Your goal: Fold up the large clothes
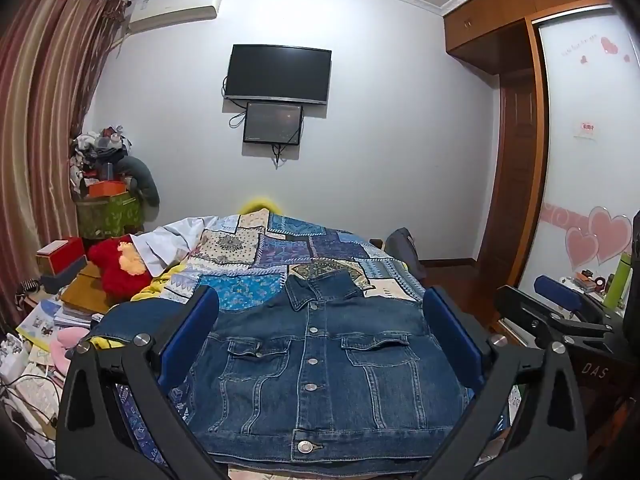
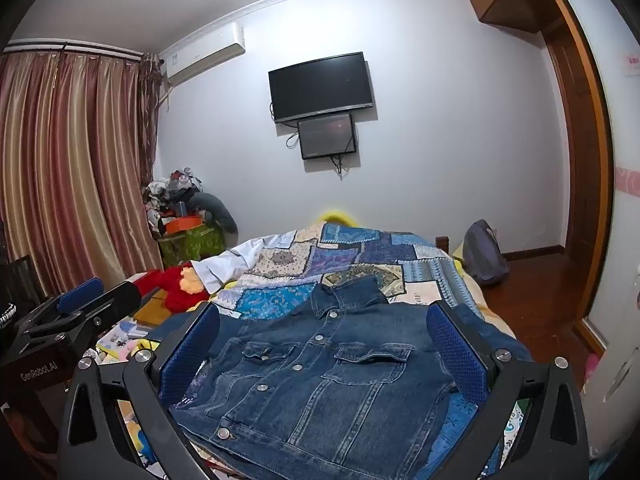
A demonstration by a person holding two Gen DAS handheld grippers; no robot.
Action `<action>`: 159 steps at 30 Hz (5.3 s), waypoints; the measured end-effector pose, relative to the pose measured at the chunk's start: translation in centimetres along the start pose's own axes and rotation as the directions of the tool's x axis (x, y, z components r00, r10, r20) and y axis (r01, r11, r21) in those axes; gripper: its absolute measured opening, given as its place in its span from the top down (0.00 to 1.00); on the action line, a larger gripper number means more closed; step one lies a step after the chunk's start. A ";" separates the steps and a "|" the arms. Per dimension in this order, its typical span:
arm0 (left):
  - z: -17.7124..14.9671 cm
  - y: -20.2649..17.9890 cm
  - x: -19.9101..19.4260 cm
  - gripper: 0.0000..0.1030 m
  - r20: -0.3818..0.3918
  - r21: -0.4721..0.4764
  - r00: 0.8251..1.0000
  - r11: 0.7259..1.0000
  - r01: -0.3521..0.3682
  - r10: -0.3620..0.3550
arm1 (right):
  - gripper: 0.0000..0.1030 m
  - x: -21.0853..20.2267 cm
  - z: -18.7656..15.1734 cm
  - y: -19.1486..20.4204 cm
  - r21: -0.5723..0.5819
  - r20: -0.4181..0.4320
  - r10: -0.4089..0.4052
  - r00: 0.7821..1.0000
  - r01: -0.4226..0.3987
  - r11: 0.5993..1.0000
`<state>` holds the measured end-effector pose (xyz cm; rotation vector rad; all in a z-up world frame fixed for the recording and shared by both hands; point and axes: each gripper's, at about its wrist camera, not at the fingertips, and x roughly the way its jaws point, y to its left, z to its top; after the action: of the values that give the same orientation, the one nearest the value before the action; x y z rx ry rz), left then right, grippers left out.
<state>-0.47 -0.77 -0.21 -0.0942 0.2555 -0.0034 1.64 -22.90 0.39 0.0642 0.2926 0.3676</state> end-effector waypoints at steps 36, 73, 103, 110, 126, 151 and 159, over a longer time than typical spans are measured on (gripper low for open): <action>0.2 -0.1 -0.3 0.00 0.006 0.009 1.000 1.000 0.000 0.000 | 0.00 -0.1 0.0 0.0 -0.010 -0.001 -0.003 1.000 0.003 1.000; -0.1 0.0 -0.1 0.00 0.006 0.012 1.000 1.000 -0.010 0.010 | 0.00 0.9 -0.3 -1.0 -0.008 -0.014 -0.008 1.000 0.007 1.000; -3.9 27.7 19.1 0.00 -0.443 -0.210 0.827 0.856 -0.473 0.348 | 0.00 27.3 -0.3 -2.6 -0.226 -0.281 -0.092 0.955 0.028 0.974; -10.8 34.4 23.4 0.22 -0.654 -0.369 0.738 0.782 -0.502 0.166 | 0.00 35.1 -2.7 -4.1 -0.156 -0.440 -0.049 0.897 -0.023 0.987; -11.3 37.3 28.8 0.86 -0.714 -0.308 0.653 0.723 -0.618 0.254 | 0.00 42.0 -7.0 -7.2 0.114 -0.655 0.122 0.746 -0.062 0.992; -15.6 20.0 36.1 0.75 -0.787 -0.116 0.614 0.963 -0.243 0.060 | 0.00 31.3 -1.5 -7.5 -0.089 -0.484 0.031 0.875 -0.085 0.992; -13.8 25.8 28.3 0.30 -0.705 -0.223 0.704 0.914 -0.339 0.089 | 0.00 31.7 -1.9 -6.5 -0.074 -0.489 0.055 0.870 -0.104 0.992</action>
<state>23.25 23.21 -23.09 -0.4141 1.0220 0.2529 31.62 -17.41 -10.70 -0.1171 0.7748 0.4786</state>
